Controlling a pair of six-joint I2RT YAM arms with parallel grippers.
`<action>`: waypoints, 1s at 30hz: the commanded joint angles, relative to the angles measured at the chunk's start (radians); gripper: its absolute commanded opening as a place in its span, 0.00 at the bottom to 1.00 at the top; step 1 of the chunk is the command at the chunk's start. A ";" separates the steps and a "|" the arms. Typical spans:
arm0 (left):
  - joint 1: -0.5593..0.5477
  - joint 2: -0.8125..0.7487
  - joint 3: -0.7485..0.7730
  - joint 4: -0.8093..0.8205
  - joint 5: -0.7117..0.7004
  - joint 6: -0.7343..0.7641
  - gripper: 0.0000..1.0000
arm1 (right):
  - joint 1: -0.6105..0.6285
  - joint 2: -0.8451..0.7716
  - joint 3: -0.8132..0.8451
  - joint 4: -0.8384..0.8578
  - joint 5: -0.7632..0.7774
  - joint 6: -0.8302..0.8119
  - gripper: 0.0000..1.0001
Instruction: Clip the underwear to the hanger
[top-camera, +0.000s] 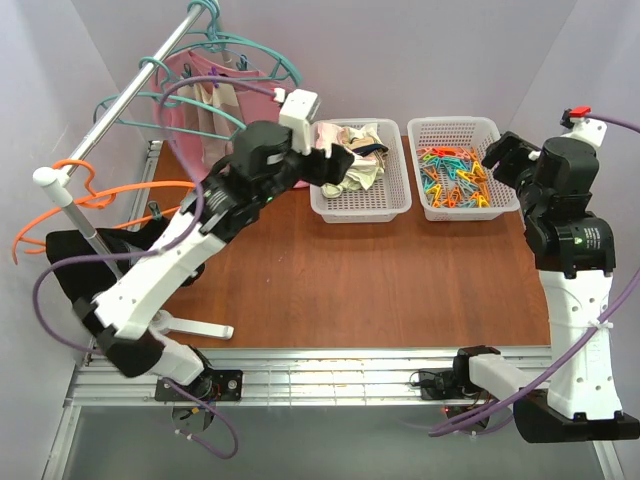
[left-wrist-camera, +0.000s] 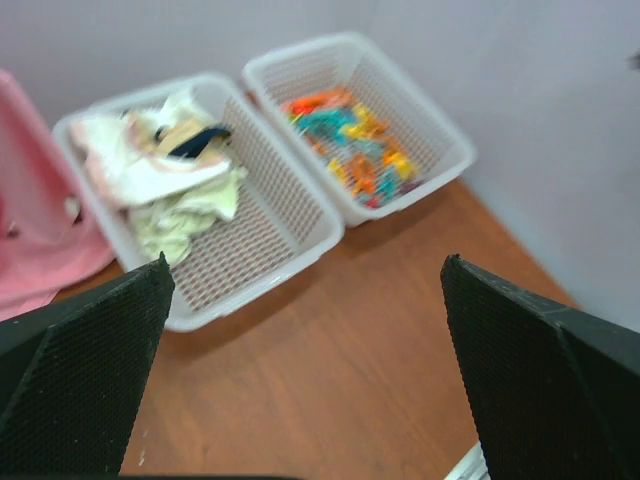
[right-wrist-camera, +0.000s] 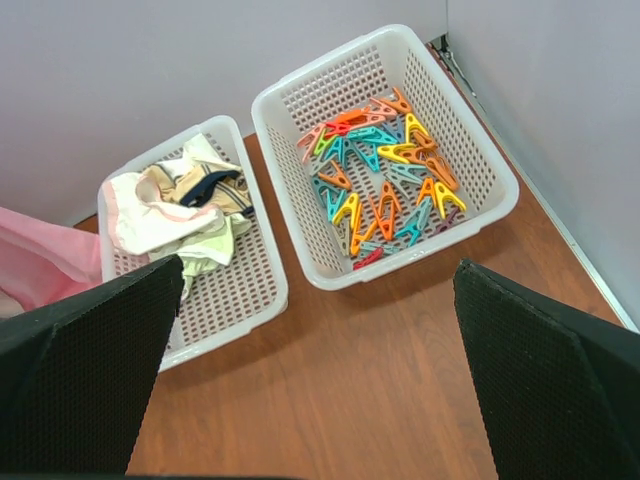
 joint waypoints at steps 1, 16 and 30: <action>-0.001 -0.181 -0.136 0.288 0.185 0.010 0.98 | -0.003 0.025 0.091 -0.006 -0.001 0.028 0.99; 0.002 0.007 -0.017 0.184 0.321 -0.032 0.98 | -0.003 -0.147 -0.157 0.353 -0.505 -0.361 0.99; -0.007 0.151 -0.073 -0.019 0.033 -0.044 0.96 | -0.003 0.290 -0.073 0.036 -0.420 -0.340 0.99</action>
